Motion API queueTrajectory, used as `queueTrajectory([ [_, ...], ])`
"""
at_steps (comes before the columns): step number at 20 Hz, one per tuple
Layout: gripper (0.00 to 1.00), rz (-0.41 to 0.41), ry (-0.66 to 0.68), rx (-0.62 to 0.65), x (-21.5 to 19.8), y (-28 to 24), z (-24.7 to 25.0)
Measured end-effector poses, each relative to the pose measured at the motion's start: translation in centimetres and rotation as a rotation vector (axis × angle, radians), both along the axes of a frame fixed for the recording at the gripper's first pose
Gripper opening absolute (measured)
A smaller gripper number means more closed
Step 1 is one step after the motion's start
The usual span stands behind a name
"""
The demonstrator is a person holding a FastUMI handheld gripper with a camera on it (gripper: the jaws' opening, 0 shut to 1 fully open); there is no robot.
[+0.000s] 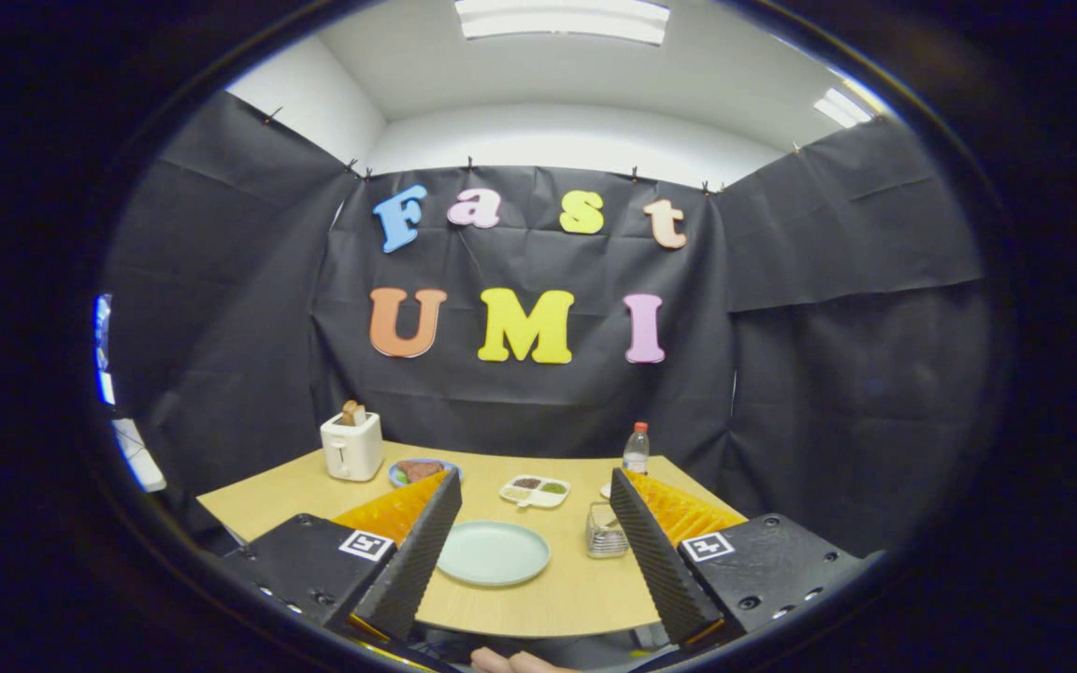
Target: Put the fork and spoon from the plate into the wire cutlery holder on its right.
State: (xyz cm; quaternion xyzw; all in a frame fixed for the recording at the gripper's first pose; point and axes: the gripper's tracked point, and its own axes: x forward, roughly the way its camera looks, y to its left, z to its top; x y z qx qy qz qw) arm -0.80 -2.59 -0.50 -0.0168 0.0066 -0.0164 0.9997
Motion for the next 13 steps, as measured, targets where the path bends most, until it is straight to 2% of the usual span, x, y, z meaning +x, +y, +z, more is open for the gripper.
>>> queueTrajectory([
  [13, 0.96, 0.004, 0.000, 0.004, -0.21, -0.04, -0.19],
])
